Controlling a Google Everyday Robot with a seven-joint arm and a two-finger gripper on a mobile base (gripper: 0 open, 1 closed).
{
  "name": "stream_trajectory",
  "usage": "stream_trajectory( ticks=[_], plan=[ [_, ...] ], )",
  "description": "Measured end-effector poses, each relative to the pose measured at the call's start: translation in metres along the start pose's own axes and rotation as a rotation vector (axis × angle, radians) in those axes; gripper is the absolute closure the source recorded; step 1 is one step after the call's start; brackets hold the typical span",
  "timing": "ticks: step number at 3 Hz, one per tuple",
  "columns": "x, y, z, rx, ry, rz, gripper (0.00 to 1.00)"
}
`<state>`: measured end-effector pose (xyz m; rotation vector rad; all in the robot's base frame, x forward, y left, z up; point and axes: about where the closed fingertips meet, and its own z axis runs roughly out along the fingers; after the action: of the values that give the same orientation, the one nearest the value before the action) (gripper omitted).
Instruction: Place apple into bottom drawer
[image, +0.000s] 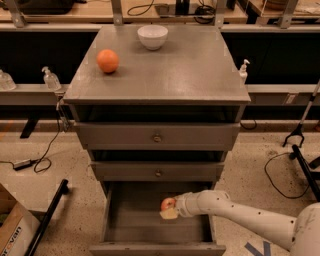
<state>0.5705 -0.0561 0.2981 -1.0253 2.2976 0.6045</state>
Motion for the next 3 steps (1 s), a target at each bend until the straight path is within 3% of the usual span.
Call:
stream_trajectory(
  ticks=[1,3],
  plan=[
    [0.021,0.004,0.021,-0.035,0.023,0.005,1.0],
    [0.052,-0.005,0.088,-0.176,0.011,0.051,1.0]
  ],
)
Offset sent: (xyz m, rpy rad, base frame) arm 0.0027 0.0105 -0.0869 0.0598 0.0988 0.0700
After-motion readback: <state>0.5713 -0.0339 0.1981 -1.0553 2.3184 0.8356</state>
